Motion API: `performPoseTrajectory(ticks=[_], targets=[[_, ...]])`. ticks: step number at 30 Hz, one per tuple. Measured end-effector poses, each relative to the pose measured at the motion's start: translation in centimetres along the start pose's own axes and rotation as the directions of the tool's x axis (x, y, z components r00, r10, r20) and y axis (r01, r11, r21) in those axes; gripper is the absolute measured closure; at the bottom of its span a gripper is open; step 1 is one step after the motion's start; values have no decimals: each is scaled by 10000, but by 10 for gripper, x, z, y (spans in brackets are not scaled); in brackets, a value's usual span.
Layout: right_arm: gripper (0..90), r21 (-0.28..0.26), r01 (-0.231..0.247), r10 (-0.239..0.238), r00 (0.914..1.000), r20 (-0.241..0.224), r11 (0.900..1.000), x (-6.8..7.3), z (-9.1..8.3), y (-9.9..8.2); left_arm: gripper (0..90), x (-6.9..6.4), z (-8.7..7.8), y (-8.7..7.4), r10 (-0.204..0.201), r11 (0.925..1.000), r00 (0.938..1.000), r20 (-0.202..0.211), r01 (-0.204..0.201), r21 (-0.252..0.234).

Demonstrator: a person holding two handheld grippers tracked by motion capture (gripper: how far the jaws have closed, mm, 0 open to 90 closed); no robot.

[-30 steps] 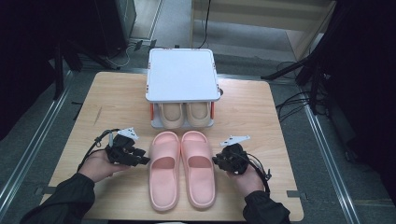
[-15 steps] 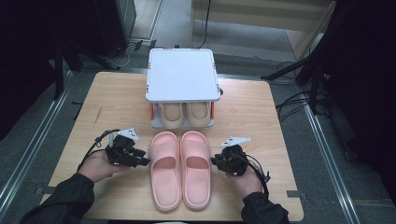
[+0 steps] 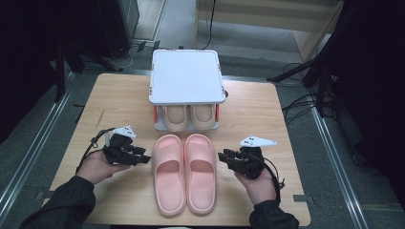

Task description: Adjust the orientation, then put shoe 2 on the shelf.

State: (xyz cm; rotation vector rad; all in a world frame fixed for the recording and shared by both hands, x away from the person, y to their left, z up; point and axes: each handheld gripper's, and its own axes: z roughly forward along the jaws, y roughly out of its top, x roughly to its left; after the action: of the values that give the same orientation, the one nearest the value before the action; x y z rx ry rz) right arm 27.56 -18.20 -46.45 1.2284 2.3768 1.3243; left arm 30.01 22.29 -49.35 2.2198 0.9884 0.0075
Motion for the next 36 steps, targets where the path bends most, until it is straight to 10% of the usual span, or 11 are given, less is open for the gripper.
performPoseTrajectory(ticks=[15,27,36], targets=[[568,-130,607,-616,9951,-779,9981,63,13,-11,511,4,-4,1,-85,9998,10000,31,85,-159],[378,76,589,-591,9979,265,9982,98,52,-31,505,5,-6,1,17,9998,9999,146,-15,-177],[285,-236,199,-177,9959,888,9995,100,73,-31,504,5,-6,2,45,9998,9998,208,-41,-211]])
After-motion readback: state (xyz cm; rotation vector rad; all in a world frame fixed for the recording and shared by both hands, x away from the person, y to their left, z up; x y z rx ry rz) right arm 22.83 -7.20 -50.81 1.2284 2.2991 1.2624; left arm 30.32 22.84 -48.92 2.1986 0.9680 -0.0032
